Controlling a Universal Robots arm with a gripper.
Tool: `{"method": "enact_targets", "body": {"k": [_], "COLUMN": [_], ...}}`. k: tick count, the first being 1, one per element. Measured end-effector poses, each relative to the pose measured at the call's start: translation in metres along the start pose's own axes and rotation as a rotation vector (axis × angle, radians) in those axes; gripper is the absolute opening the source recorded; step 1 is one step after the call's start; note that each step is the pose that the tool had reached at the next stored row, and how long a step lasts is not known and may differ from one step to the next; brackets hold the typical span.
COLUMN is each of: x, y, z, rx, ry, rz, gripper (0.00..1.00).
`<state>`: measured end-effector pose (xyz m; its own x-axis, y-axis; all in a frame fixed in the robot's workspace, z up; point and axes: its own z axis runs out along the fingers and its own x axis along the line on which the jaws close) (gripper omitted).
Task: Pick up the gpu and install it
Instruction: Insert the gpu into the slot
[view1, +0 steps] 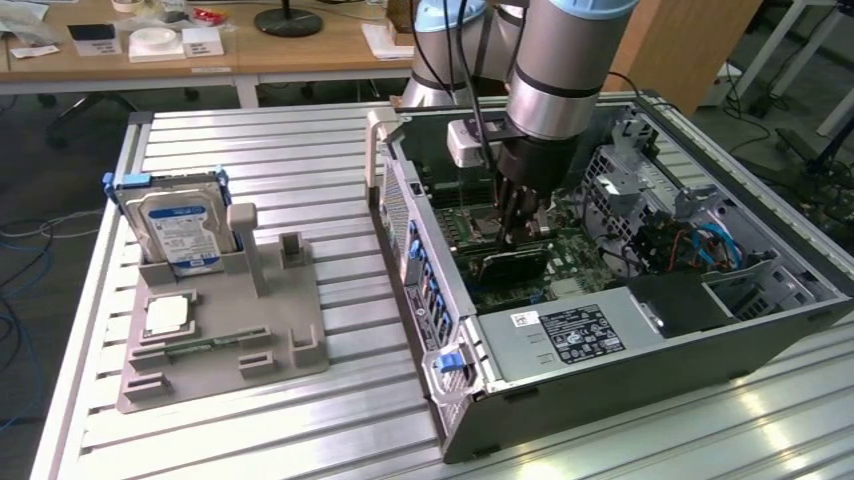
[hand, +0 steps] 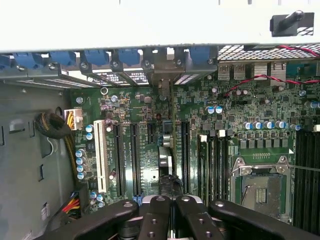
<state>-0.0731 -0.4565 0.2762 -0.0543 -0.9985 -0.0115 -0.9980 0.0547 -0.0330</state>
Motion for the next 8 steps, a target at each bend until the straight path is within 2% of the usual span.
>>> {"method": "enact_targets", "body": {"k": [8], "x": [0.0], "y": [0.0], "z": [0.0], "rx": [0.0], "ry": [0.0], "rz": [0.0], "gripper": [0.11]}}
